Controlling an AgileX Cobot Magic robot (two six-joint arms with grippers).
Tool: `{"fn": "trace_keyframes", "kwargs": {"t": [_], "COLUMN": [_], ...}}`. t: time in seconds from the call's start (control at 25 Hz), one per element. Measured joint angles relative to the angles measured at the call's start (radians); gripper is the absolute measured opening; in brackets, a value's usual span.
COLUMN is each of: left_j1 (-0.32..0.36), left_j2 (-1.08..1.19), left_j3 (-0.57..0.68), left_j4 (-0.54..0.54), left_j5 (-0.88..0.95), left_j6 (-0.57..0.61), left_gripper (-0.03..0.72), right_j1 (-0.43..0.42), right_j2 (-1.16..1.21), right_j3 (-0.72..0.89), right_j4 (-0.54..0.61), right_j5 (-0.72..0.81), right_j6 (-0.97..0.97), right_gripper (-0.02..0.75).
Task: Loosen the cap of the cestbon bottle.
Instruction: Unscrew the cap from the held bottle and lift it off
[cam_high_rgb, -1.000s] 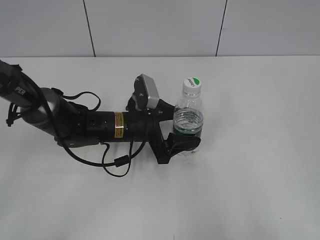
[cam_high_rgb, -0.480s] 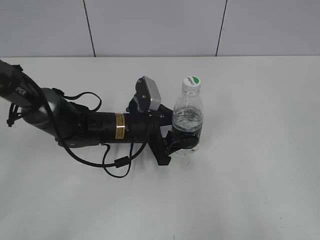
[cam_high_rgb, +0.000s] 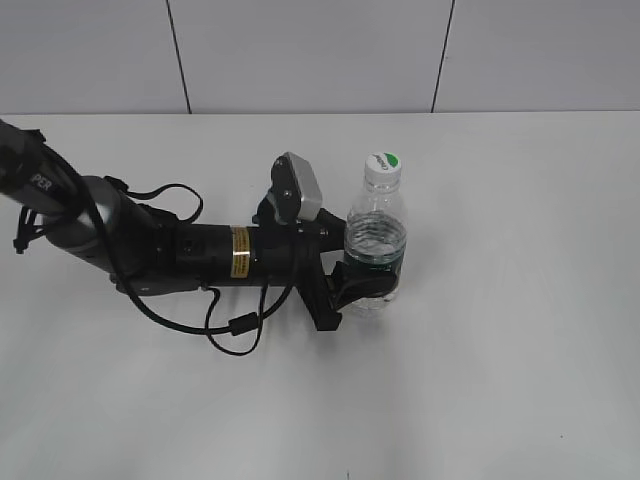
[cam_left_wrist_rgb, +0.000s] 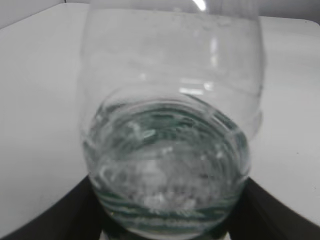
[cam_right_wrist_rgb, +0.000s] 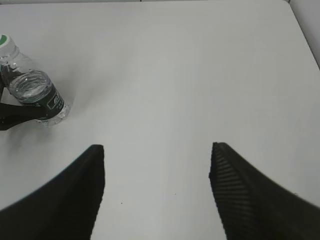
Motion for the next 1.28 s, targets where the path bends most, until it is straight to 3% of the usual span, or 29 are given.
{"fn": "trace_keyframes", "kwargs": {"t": [0.44, 0.72, 0.96, 1.28], "left_j1": [0.0, 0.0, 0.0, 0.0], "left_j2": [0.0, 0.0, 0.0, 0.0], "left_j3": [0.0, 0.0, 0.0, 0.0], "left_j4": [-0.001, -0.001, -0.001, 0.024], "left_j5": [0.0, -0.003, -0.008, -0.021], "left_j6": [0.0, 0.0, 0.0, 0.0], "left_gripper": [0.419, 0.418, 0.418, 0.418], "right_j1": [0.0, 0.0, 0.0, 0.0], "right_j2": [0.522, 0.807, 0.972, 1.167], "right_j3": [-0.246, -0.421, -0.579, -0.769], "right_j4": [0.0, 0.003, 0.007, 0.039], "right_j5": [0.025, 0.162, 0.266, 0.276], "right_j6": [0.048, 0.051, 0.051, 0.051], "right_gripper": [0.503, 0.503, 0.503, 0.487]}}
